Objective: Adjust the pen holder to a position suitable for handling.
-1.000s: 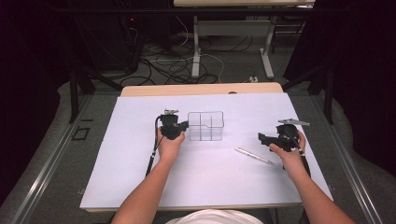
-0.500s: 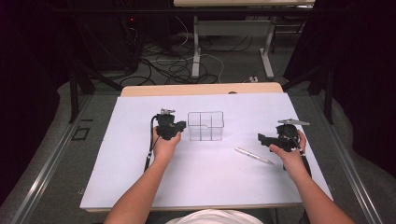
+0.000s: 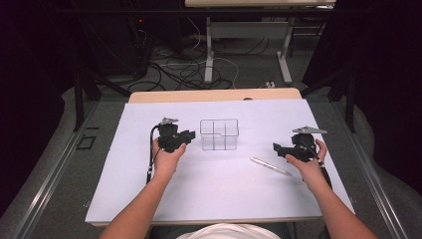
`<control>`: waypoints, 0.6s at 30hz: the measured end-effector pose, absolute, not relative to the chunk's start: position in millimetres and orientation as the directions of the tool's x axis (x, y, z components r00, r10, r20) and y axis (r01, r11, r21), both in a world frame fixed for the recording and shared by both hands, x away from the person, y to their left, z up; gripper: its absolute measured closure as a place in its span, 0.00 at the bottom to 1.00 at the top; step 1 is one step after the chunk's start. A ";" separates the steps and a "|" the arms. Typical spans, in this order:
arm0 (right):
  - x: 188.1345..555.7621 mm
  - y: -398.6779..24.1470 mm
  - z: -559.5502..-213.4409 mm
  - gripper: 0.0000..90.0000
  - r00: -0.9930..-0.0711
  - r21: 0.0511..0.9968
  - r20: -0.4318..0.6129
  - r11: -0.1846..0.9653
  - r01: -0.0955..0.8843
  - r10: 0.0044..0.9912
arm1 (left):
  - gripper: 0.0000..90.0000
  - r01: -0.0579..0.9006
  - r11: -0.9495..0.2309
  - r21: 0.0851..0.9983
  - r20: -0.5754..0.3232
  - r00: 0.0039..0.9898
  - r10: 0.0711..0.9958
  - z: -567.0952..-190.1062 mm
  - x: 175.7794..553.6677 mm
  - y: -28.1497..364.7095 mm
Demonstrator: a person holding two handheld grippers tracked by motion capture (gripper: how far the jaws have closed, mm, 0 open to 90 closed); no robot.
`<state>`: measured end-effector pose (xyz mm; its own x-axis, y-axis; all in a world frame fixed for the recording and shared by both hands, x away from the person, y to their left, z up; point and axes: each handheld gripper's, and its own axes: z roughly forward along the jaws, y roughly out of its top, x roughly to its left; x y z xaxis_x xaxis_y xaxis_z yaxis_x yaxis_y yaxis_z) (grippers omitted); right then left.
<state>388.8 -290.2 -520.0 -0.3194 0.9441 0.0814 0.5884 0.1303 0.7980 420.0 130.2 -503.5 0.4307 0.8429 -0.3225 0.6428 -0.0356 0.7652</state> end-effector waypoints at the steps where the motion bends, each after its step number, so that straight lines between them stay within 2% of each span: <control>1: 388.2 -289.3 -519.4 0.25 -0.328 0.800 0.078 0.138 0.584 0.941 | 0.73 0.641 -0.037 0.767 -0.323 0.435 0.841 -503.2 418.7 130.9; 11: 385.3 -282.7 -517.4 0.34 -0.396 0.806 0.030 0.212 0.553 0.918 | 0.61 0.623 -0.060 0.780 -0.306 0.462 0.832 -499.8 407.4 132.6; 18: 381.4 -280.6 -511.8 0.41 -0.435 0.814 -0.009 0.259 0.520 0.900 | 0.52 0.591 -0.112 0.799 -0.252 0.498 0.830 -496.4 396.4 132.4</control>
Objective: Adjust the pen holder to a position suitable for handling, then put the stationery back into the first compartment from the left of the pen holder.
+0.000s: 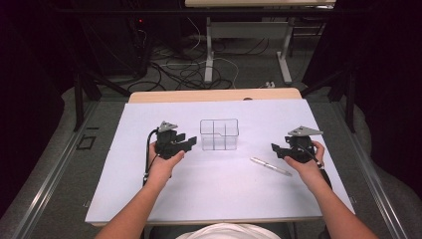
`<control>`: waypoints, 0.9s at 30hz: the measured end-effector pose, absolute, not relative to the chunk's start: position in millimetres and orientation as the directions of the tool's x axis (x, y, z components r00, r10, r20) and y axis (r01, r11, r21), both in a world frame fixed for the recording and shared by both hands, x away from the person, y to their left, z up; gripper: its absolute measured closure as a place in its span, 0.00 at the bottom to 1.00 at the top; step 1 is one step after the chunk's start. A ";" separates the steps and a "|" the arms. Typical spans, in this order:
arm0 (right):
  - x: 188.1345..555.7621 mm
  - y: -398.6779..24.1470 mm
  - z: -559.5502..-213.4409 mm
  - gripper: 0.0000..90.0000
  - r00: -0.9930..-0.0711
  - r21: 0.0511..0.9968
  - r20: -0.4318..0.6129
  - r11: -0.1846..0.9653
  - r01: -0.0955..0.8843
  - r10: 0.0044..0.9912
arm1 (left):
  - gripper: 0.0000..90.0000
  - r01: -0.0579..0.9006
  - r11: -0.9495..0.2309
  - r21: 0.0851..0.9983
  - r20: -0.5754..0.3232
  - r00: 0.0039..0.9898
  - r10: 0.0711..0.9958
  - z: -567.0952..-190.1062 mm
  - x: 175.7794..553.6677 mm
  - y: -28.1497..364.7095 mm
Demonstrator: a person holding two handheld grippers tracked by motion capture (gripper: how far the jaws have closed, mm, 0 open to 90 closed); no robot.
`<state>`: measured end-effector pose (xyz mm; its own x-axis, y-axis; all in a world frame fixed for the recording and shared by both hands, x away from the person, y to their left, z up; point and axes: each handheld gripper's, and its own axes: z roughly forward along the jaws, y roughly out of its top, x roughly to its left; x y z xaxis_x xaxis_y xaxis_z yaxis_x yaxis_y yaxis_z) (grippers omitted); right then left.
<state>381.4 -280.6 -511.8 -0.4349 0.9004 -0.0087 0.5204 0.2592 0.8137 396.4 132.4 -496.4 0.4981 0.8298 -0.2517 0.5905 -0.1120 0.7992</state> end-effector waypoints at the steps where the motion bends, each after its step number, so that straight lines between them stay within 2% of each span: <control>1: 381.3 -280.2 -511.6 0.42 -0.445 0.810 -0.012 0.269 0.520 0.896 | 0.50 0.578 -0.125 0.806 -0.237 0.509 0.827 -495.9 393.0 133.4; 4: 380.9 -277.8 -512.0 0.42 -0.462 0.801 -0.034 0.301 0.518 0.886 | 0.45 0.571 -0.145 0.808 -0.217 0.516 0.828 -495.4 389.6 135.5; 5: 381.3 -276.9 -512.1 0.43 -0.468 0.794 -0.051 0.320 0.517 0.882 | 0.43 0.541 -0.154 0.827 -0.195 0.532 0.824 -495.9 386.4 137.4; 14: 382.2 -267.2 -513.3 0.42 -0.563 0.745 -0.147 0.466 0.477 0.813 | 0.35 0.508 -0.189 0.840 -0.151 0.554 0.819 -492.9 374.2 144.2; 24: 375.9 -252.6 -507.1 0.41 -0.656 0.674 -0.285 0.633 0.381 0.699 | 0.18 0.522 -0.190 0.832 -0.173 0.570 0.803 -500.4 372.8 149.7; 27: 375.6 -252.5 -506.2 0.42 -0.667 0.663 -0.267 0.635 0.396 0.696 | 0.17 0.544 -0.161 0.823 -0.206 0.551 0.809 -503.9 374.4 151.8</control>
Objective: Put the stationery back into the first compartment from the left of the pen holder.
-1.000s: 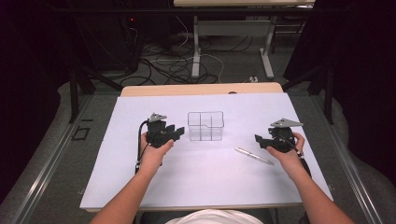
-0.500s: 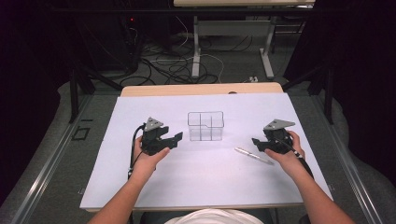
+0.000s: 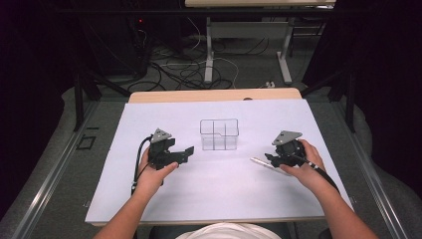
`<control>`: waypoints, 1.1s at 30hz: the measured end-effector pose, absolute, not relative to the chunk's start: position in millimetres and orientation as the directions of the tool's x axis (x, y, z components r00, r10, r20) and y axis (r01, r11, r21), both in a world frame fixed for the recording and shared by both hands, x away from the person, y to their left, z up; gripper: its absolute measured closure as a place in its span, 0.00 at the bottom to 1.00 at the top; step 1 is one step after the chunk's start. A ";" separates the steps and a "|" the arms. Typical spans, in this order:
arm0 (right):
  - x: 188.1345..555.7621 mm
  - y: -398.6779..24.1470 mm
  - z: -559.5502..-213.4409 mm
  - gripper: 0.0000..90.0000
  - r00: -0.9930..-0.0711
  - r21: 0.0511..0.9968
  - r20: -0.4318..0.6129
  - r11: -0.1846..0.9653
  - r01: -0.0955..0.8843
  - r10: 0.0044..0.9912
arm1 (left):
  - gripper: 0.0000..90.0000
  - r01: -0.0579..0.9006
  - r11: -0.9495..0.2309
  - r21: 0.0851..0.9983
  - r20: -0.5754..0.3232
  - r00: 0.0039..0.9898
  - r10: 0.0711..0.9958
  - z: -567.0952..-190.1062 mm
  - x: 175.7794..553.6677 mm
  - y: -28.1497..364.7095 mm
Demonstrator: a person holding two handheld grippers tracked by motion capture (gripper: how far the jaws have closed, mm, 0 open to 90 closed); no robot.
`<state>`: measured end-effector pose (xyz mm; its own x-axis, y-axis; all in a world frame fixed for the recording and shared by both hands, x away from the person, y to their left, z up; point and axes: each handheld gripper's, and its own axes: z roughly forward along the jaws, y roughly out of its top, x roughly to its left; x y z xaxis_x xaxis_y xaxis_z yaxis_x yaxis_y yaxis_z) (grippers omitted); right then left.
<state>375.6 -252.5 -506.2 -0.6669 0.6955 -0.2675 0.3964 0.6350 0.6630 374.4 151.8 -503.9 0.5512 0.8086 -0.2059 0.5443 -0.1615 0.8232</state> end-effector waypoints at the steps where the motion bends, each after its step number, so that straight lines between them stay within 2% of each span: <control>1: 375.8 -252.5 -506.1 0.44 -0.679 0.662 -0.254 0.636 0.396 0.688 | 0.17 0.544 -0.161 0.823 -0.206 0.551 0.809 -503.9 374.4 151.8; 9: 381.6 -244.7 -507.9 0.53 -0.738 0.631 -0.203 0.662 0.404 0.644 | 0.11 0.553 -0.161 0.818 -0.197 0.532 0.824 -507.2 375.4 156.8; 13: 385.2 -241.2 -505.4 0.55 -0.774 0.583 -0.194 0.705 0.403 0.603 | 0.07 0.557 -0.149 0.817 -0.209 0.527 0.824 -506.5 375.3 159.1; 15: 384.2 -239.2 -503.9 0.57 -0.763 0.579 -0.123 0.670 0.464 0.635 | 0.07 0.553 -0.133 0.822 -0.215 0.518 0.828 -507.2 375.0 159.3; 16: 387.3 -240.1 -502.3 0.57 -0.788 0.572 -0.124 0.692 0.440 0.603 | 0.07 0.553 -0.131 0.823 -0.217 0.519 0.827 -507.5 375.0 159.6; 17: 387.6 -239.7 -501.2 0.57 -0.786 0.560 -0.102 0.689 0.460 0.609 | 0.07 0.559 -0.137 0.818 -0.217 0.520 0.826 -507.2 374.7 160.1; 24: 387.8 -237.7 -499.5 0.61 -0.815 0.483 -0.074 0.735 0.475 0.575 | 0.08 0.546 -0.166 0.821 -0.186 0.531 0.827 -508.6 373.2 156.7; 33: 391.8 -246.2 -506.8 0.68 -0.827 0.373 -0.092 0.789 0.487 0.554 | 0.09 0.541 -0.183 0.821 -0.174 0.542 0.822 -510.8 372.7 152.7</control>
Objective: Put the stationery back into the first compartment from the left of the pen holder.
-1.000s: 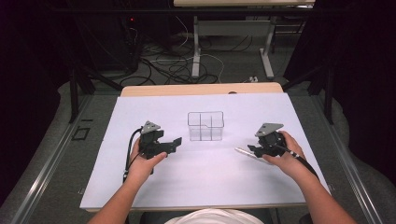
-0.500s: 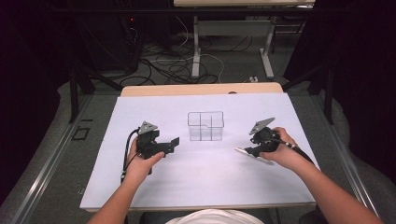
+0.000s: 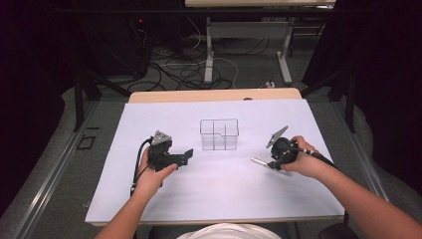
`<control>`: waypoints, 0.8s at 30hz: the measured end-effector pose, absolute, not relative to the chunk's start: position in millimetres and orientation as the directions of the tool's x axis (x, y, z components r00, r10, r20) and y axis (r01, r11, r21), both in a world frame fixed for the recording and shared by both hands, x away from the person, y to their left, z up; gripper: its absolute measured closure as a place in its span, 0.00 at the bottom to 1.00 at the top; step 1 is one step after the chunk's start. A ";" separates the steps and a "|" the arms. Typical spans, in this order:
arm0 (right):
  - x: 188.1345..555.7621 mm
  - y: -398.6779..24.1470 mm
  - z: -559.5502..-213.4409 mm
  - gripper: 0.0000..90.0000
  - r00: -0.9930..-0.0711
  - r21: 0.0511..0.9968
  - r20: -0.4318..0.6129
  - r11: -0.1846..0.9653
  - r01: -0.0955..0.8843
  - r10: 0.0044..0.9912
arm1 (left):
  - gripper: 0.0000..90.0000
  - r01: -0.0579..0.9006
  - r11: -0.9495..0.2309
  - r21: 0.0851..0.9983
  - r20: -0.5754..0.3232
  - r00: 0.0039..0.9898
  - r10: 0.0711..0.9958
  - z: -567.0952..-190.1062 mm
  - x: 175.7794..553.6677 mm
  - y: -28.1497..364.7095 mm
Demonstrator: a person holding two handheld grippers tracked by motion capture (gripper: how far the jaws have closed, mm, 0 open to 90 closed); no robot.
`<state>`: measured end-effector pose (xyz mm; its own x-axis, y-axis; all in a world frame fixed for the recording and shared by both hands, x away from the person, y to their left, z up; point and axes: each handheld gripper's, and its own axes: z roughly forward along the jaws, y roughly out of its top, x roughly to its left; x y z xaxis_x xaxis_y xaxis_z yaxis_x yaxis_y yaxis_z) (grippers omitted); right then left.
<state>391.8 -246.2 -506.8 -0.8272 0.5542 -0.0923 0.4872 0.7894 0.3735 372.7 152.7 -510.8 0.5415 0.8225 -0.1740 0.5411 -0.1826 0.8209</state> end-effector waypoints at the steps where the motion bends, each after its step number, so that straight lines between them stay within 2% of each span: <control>1: 392.0 -247.0 -508.8 0.68 -0.825 0.369 -0.087 0.787 0.495 0.559 | 0.09 0.539 -0.189 0.821 -0.168 0.544 0.822 -511.0 373.1 153.2; 5: 391.1 -248.8 -513.9 0.71 -0.827 0.319 -0.096 0.804 0.502 0.554 | 0.09 0.546 -0.191 0.816 -0.168 0.540 0.825 -511.8 373.2 153.1; 14: 390.1 -252.1 -518.5 0.76 -0.837 0.273 -0.110 0.826 0.494 0.537 | 0.10 0.545 -0.190 0.817 -0.168 0.540 0.825 -512.8 373.6 152.9; 15: 390.3 -253.7 -519.8 0.77 -0.837 0.274 -0.084 0.821 0.502 0.540 | 0.10 0.544 -0.189 0.818 -0.168 0.540 0.825 -512.7 373.6 152.8; 16: 390.3 -253.8 -518.2 0.77 -0.837 0.246 -0.103 0.829 0.503 0.538 | 0.10 0.543 -0.189 0.818 -0.168 0.539 0.825 -512.7 373.5 152.7; 19: 390.1 -254.7 -520.7 0.78 -0.837 0.259 -0.097 0.826 0.501 0.539 | 0.10 0.545 -0.190 0.816 -0.169 0.540 0.825 -512.9 373.6 152.7; 20: 390.3 -255.3 -520.5 0.79 -0.842 0.230 -0.090 0.833 0.502 0.532 | 0.11 0.548 -0.190 0.815 -0.171 0.540 0.824 -513.0 373.6 152.9; 23: 390.6 -256.3 -523.4 0.80 -0.850 0.242 -0.084 0.838 0.489 0.520 | 0.11 0.553 -0.181 0.813 -0.180 0.535 0.826 -513.0 373.5 152.9; 24: 389.7 -255.6 -523.3 0.82 -0.848 0.218 -0.079 0.839 0.499 0.525 | 0.11 0.554 -0.180 0.813 -0.181 0.534 0.826 -512.9 373.5 152.9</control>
<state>389.7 -255.6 -523.3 -0.8475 0.5249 -0.0788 0.4990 0.8386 0.2183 373.5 152.9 -512.9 0.5344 0.8257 -0.1806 0.5535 -0.1804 0.8131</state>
